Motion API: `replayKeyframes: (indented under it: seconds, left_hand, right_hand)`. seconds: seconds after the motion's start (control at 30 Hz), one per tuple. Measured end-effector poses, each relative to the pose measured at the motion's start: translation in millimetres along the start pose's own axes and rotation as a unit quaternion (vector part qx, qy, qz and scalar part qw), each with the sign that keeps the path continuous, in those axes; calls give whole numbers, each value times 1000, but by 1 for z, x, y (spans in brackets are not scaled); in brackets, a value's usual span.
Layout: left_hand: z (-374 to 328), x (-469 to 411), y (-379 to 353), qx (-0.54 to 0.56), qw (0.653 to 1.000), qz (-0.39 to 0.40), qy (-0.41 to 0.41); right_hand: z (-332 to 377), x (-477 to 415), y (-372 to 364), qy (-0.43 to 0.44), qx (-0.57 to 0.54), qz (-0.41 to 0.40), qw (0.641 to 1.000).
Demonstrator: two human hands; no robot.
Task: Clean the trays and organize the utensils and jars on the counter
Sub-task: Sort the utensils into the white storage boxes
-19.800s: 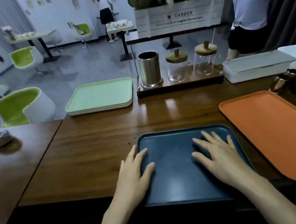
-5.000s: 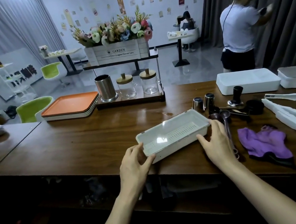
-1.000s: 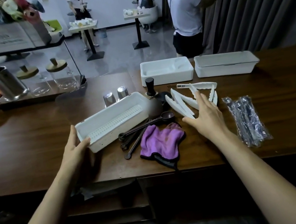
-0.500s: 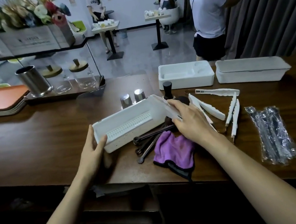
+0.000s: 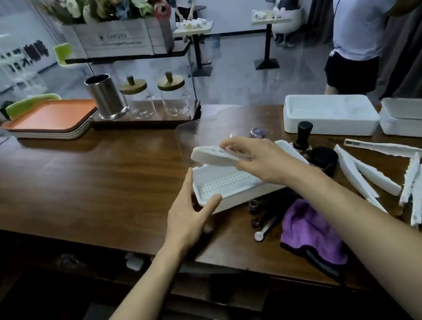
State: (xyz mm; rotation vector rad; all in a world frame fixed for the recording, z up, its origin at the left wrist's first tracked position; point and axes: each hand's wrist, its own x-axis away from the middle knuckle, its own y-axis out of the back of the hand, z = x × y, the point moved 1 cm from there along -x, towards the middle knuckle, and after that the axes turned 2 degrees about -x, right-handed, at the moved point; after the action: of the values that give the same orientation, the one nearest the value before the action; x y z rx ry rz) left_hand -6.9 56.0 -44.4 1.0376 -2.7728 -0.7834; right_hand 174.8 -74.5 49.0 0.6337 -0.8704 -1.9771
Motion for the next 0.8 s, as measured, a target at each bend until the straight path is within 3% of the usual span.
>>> replayKeyframes:
  seconds: [0.13, 0.27, 0.37, 0.57, 0.8]
  left_hand:
    - [6, -3, 2, 10, 1000, -3, -1]
    - [6, -8, 2, -1, 1000, -6, -8]
    - [8, -11, 2, -5, 1000, -6, -12]
    - [12, -16, 1, -9, 1000, 0, -17]
    - [9, -14, 1, -2, 1000, -2, -11]
  right_hand:
    - [-32, -12, -19, -29, -16, 103, 994]
    - [-49, -22, -23, -60, -38, 156, 985]
    - [-59, -30, -15, -90, 19, 193, 977]
    - [-63, -35, -11, -101, 94, 217, 966]
    - [-56, -29, -7, -132, 37, 179, 974]
